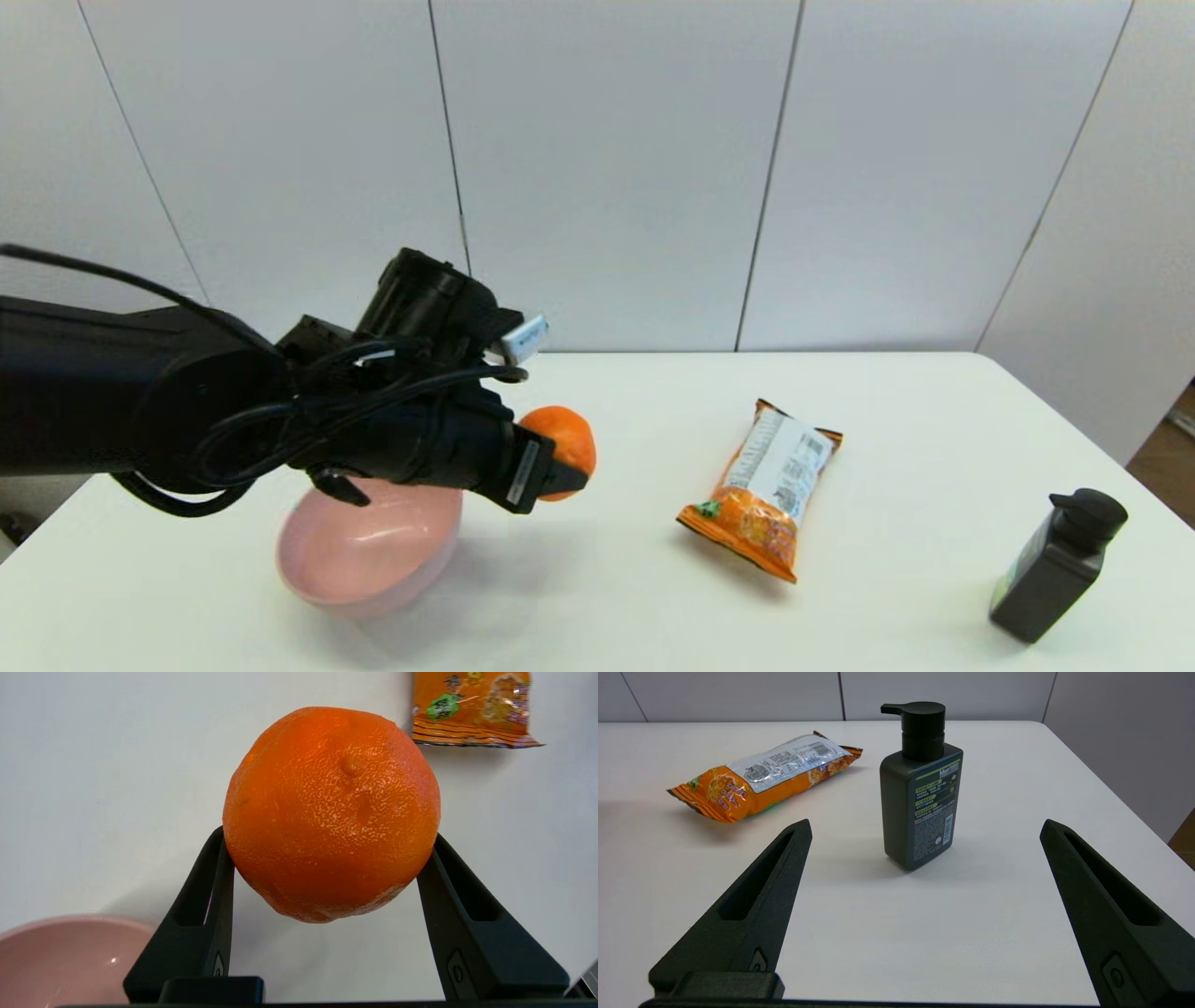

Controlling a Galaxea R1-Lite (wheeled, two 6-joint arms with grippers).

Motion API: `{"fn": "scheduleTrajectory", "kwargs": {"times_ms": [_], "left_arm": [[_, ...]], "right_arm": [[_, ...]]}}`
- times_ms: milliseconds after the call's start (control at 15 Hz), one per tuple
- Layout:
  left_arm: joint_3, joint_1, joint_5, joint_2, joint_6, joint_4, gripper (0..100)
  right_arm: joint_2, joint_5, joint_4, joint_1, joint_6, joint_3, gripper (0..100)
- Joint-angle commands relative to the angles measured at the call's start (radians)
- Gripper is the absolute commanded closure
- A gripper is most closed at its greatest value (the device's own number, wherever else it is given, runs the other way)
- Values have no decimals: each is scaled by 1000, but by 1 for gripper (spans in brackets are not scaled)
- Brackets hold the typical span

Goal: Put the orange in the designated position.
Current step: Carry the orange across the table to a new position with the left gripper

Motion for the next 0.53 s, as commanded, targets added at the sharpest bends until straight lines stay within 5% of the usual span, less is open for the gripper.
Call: {"fn": "scheduleTrajectory", "kwargs": {"times_ms": [67, 533], "left_arm": [[-19, -9, 1, 83, 1, 2, 100], [-11, -36, 27, 112, 0, 7, 100]], "right_arm": [[1, 1, 0, 0, 0, 2, 0], [1, -1, 0, 0, 0, 2, 0]]}}
